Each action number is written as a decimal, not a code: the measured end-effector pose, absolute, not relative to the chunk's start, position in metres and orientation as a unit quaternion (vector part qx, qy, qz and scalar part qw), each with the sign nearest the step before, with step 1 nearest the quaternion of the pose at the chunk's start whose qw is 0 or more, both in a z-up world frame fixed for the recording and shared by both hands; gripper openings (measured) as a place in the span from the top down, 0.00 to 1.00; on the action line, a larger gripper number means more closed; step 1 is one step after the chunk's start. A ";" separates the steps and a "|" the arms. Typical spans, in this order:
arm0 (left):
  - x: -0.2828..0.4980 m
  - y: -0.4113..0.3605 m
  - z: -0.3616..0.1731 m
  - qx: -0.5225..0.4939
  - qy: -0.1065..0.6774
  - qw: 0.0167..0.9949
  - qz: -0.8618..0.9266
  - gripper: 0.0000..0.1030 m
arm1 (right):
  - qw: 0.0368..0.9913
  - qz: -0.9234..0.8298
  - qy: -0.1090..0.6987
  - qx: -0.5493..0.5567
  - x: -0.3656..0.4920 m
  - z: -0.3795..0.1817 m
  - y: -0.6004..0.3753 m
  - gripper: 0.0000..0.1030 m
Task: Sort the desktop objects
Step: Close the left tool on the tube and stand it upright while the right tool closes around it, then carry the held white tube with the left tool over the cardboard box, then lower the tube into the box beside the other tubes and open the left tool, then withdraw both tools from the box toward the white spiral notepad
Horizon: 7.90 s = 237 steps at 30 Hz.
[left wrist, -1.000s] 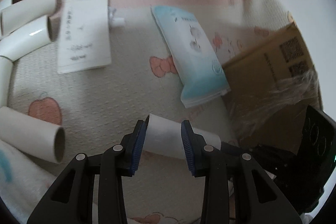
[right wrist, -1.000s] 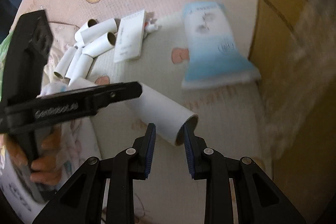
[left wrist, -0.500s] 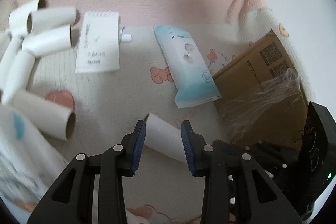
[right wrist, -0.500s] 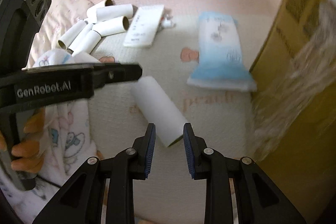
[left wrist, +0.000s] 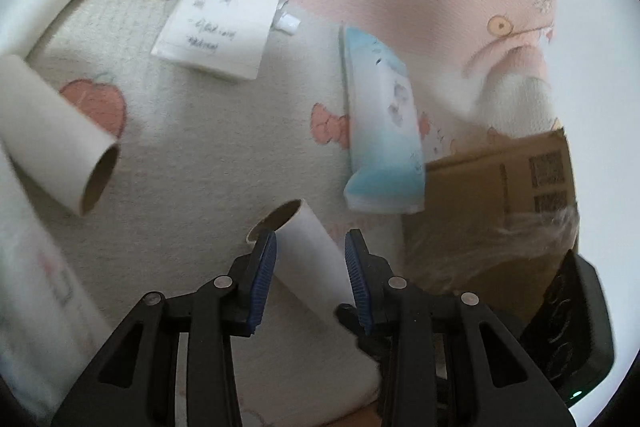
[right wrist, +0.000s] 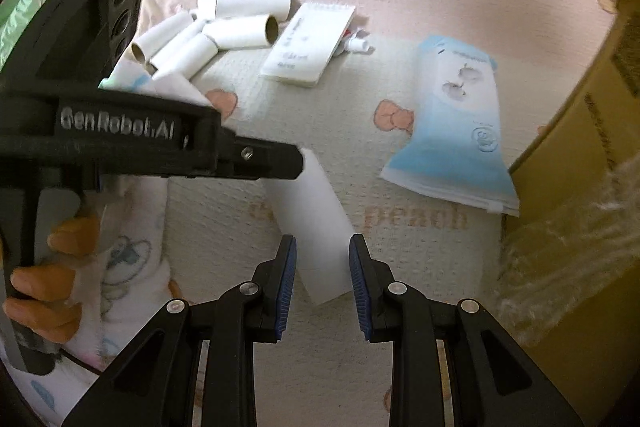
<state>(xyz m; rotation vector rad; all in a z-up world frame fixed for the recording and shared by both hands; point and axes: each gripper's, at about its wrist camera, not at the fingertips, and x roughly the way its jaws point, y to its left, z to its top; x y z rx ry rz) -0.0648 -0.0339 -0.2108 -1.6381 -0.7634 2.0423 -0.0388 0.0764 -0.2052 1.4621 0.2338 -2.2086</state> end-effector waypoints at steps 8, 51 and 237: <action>-0.068 -0.019 -0.214 -0.597 -0.244 0.215 0.733 0.62 | 0.249 -0.789 0.078 0.557 -0.054 -0.217 0.073 0.67; -0.020 -0.017 -0.126 -0.494 -0.214 0.273 0.797 0.53 | 0.240 -0.840 0.029 0.485 0.010 -0.155 0.059 0.59; -0.156 -0.079 -0.175 -0.510 -0.292 0.110 0.802 0.59 | 0.197 -0.850 0.099 0.477 -0.105 -0.055 0.043 0.66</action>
